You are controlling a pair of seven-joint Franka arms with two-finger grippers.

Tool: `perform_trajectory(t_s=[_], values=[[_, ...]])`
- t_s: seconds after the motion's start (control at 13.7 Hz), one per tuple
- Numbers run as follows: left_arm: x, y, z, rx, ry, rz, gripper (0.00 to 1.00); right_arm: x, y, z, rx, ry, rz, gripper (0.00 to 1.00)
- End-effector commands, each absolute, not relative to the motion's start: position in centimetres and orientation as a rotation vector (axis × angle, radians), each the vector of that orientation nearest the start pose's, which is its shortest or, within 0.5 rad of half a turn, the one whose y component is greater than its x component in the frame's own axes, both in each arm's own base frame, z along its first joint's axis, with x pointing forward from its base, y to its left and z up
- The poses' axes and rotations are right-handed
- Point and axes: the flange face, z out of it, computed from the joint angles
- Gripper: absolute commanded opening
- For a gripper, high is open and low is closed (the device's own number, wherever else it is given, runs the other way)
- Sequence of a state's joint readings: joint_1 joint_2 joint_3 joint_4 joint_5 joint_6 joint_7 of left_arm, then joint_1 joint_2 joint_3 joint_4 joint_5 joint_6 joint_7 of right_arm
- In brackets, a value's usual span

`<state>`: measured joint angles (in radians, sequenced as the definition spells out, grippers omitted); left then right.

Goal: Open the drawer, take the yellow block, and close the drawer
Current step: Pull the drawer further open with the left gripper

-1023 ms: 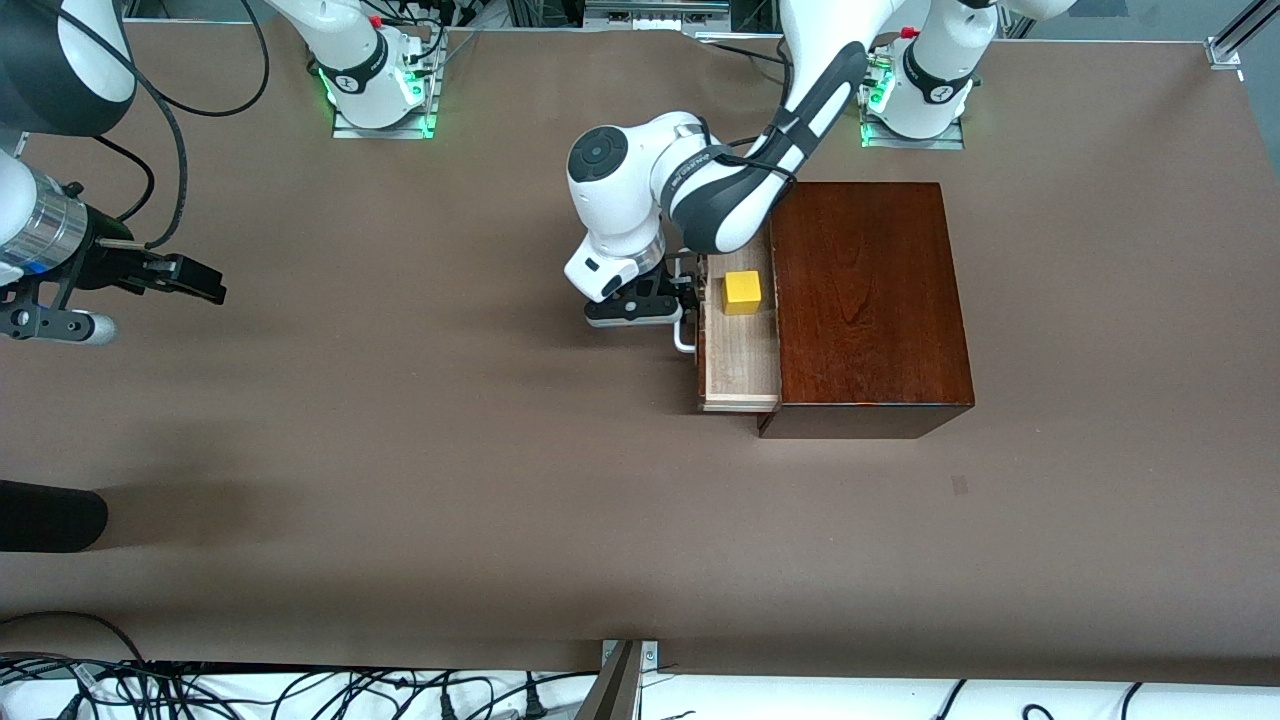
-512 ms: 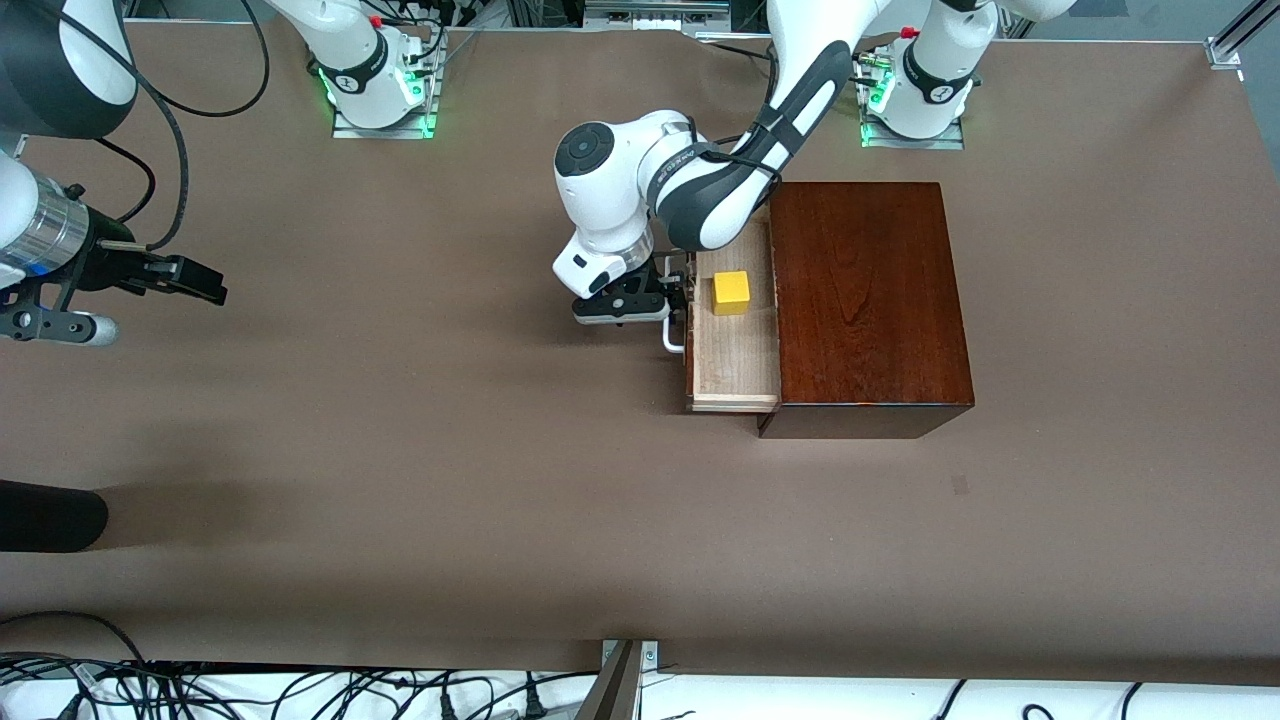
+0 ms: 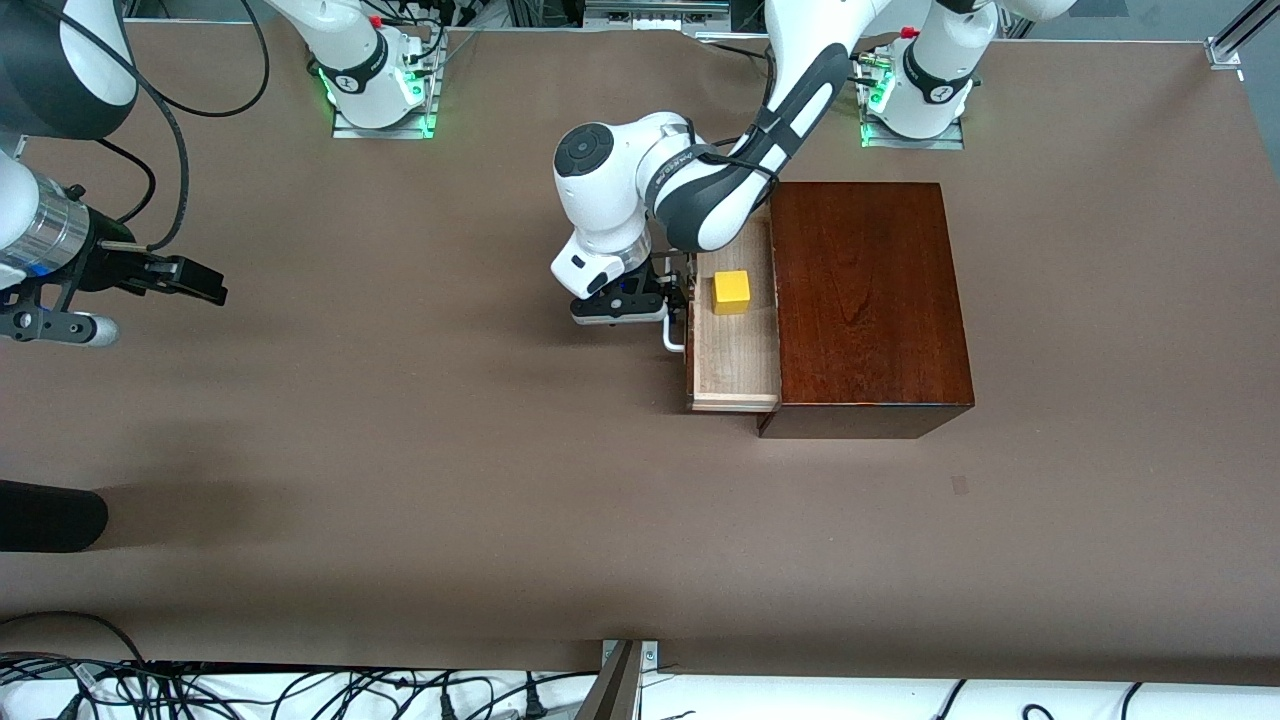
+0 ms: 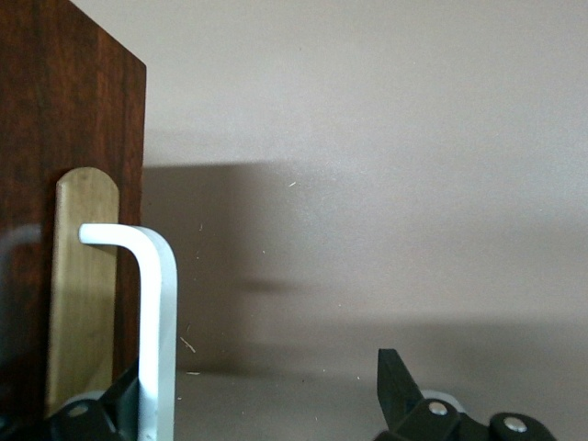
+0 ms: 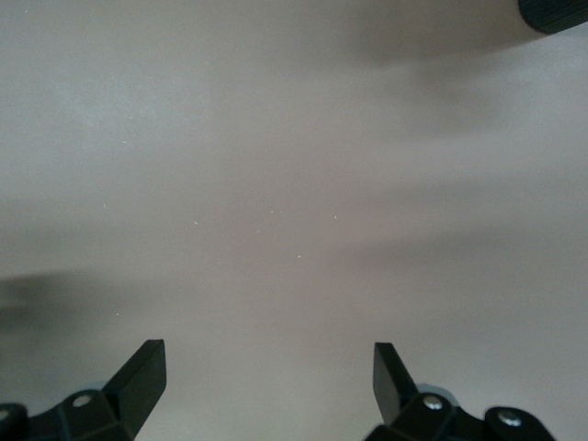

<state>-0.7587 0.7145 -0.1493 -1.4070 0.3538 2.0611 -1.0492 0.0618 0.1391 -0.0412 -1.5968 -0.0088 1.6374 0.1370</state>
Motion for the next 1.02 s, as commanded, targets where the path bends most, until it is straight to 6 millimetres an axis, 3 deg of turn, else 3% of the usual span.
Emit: perform_trajectory(t_s=[0.0,0.58,0.73,0.95], values=[[44.6,-60.2,30.8,-3.164,-0.067,-0.227,1.00,59.7,1.3,54.0,-3.157,0.194,0.143,1.00],[44.6,-57.8,34.6,-3.048,-0.058,-0.164,1.00,59.7,1.7,54.1,-3.151,0.190,0.138,1.00],[44.6,-57.3,35.2,-3.029,-0.066,-0.149,1.00,59.7,2.8,54.0,-3.153,0.159,0.136,1.00],[44.2,-56.2,38.6,-3.014,-0.086,-0.116,1.00,59.8,2.9,54.0,-3.154,0.154,0.133,1.00]])
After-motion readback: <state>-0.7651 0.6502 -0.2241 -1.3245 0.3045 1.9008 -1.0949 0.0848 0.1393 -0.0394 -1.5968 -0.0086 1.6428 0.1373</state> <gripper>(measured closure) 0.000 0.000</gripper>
